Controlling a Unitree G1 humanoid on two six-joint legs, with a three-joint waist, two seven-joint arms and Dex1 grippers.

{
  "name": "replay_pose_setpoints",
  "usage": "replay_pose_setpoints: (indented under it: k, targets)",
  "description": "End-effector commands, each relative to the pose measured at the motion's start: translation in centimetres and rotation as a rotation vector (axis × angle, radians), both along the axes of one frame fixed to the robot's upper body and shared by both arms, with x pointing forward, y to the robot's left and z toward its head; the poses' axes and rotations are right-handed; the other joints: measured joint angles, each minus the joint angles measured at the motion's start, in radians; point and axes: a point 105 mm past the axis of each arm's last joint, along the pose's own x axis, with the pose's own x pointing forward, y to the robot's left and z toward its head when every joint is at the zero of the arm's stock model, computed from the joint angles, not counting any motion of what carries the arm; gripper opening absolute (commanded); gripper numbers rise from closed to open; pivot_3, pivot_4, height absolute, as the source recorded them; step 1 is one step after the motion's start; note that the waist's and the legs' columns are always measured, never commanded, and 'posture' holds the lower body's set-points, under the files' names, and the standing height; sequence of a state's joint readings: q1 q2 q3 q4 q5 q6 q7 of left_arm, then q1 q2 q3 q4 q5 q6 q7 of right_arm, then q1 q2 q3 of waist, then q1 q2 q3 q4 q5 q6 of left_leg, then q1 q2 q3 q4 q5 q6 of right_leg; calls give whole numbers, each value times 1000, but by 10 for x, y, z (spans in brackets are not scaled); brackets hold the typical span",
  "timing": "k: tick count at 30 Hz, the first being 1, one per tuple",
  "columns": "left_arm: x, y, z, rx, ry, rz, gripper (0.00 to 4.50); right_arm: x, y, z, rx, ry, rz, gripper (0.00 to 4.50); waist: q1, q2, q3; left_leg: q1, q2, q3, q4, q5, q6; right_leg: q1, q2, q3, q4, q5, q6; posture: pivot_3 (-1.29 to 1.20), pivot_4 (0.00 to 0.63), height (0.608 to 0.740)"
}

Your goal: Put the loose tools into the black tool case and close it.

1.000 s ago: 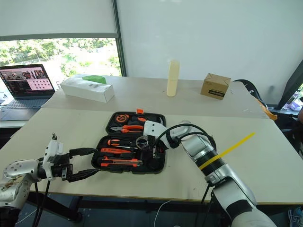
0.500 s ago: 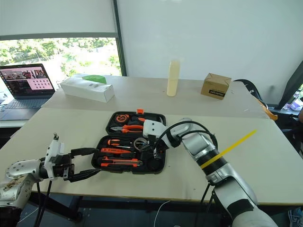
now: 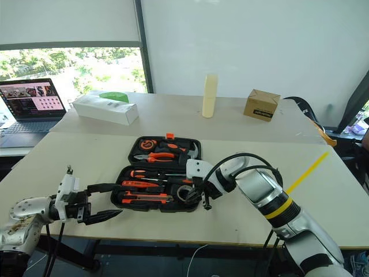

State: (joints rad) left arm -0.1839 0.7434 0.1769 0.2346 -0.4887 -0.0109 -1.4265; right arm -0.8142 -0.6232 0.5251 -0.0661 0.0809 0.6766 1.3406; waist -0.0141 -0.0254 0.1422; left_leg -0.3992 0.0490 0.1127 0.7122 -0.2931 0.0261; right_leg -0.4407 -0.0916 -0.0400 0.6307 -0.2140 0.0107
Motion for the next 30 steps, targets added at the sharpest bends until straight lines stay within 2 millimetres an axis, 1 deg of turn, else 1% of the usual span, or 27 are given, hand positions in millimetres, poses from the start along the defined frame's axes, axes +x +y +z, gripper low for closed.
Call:
replay_pose_setpoints:
  k: [1, 6, 10, 11, 12, 13, 14, 15, 17, 19, 20, 21, 23, 26, 28, 29, 30]
  targets:
    - [0, 2, 4, 13, -31, -7, 4500, 0, -1, 1, -27, -7, 11, 40, 0, 0, 0, 0, 0, 0, 0, 0, 0, 0, 0, 0, 0, 0, 0, 0, 150, 740]
    - [-3, 4, 3, 17, -33, 4, 4500, -3, -7, -7, -91, 23, 27, 40, 0, 0, 0, 0, 0, 0, 0, 0, 0, 0, 0, 0, 0, 0, 0, 0, 150, 740]
    - [-4, 5, 4, 15, -34, 15, 4500, 7, -6, -2, -69, 10, -28, 40, 2, 0, 0, 0, 0, 0, 0, 0, 1, 0, 0, 0, -1, 0, 0, 0, 150, 740]
    - [-4, 5, 4, 11, -36, 20, 4500, 12, -3, 4, -32, -26, -36, 389, 3, 0, 0, 0, 0, 0, 0, 0, 1, 0, 0, 0, -1, 0, 0, 0, 150, 740]
    - [-3, 5, 5, 3, -40, 29, 4500, 10, 0, 12, 8, -29, -13, 753, 3, 0, 0, 0, 0, 0, 0, 0, 0, 0, 0, 0, -1, 0, 0, 0, 150, 740]
    - [-3, 5, 6, -2, -42, 34, 4500, 8, 1, 17, 35, -31, 6, 941, 3, 0, 0, 0, 0, 0, 0, 0, 0, 0, 0, 0, -1, 0, 0, 0, 150, 740]
    - [-1, 8, 9, -12, -47, 55, 4500, -1, 0, 29, 101, 2, 47, 1273, 3, 0, 0, -1, 0, 0, 0, 0, 0, 0, 0, 0, 0, 0, 0, 0, 150, 740]
    - [2, 11, 11, -17, -50, 83, 4500, -13, -4, 40, 166, 40, 101, 1449, 4, 0, 0, -1, 0, 0, 0, 0, 0, 0, 0, 0, 0, 0, 0, 0, 150, 740]
    - [8, 18, 14, -25, -53, 141, 4500, -25, -11, 54, 251, 65, 159, 1449, 8, 0, 0, -1, 0, -1, 0, 0, 0, 0, 0, -1, -1, 0, 0, 0, 150, 740]
    - [18, 30, 14, -27, -26, 238, 4500, -17, -23, 60, 305, 35, 80, 1449, 10, 0, 0, -1, 0, -2, 0, -1, 1, 1, 0, -1, -1, 0, 0, 0, 150, 740]
    - [24, 37, 15, -33, -17, 292, 4500, -12, -33, 60, 328, -23, 41, 1449, 12, -1, 0, 0, 0, -3, 0, -1, 1, 1, 0, -1, -1, 0, 0, 0, 150, 740]
    - [29, 42, 17, -51, 0, 332, 4500, -7, -41, 58, 341, -67, 2, 1449, 13, -1, 0, 0, 0, -2, 0, -1, 1, 2, 0, -1, -1, 0, 0, 0, 150, 740]
    - [42, 51, 21, -60, -28, 425, 4500, 3, -56, 48, 353, -149, -103, 1449, 16, -1, 0, 0, 0, -2, 0, -1, 1, 2, 0, -1, -1, 0, 0, 0, 150, 740]
    - [62, 52, 22, -70, -17, 539, 3762, 17, -70, 27, 337, -264, -246, 697, 18, -2, 0, 0, -1, -1, 0, 0, 1, 2, -1, -1, -1, 0, 1, 0, 150, 740]
    - [71, 47, 19, -49, -8, 574, 2960, 27, -74, 15, 333, -343, -319, 60, 17, -2, 0, 0, -1, -1, 0, 0, 0, 2, -1, -1, -1, 0, 1, 0, 150, 740]
    - [73, 44, 18, -43, -8, 585, 2539, 30, -75, 10, 328, -372, -344, 0, 14, -2, 0, 1, -1, -1, 0, 0, -1, 2, 0, -1, 0, 0, 1, 0, 150, 740]
    - [75, 42, 18, -40, -4, 591, 2242, 34, -75, 6, 324, -400, -360, 0, 13, -2, 0, 1, -1, 0, 0, 1, -2, 2, 0, 0, 0, 0, 1, 0, 150, 740]
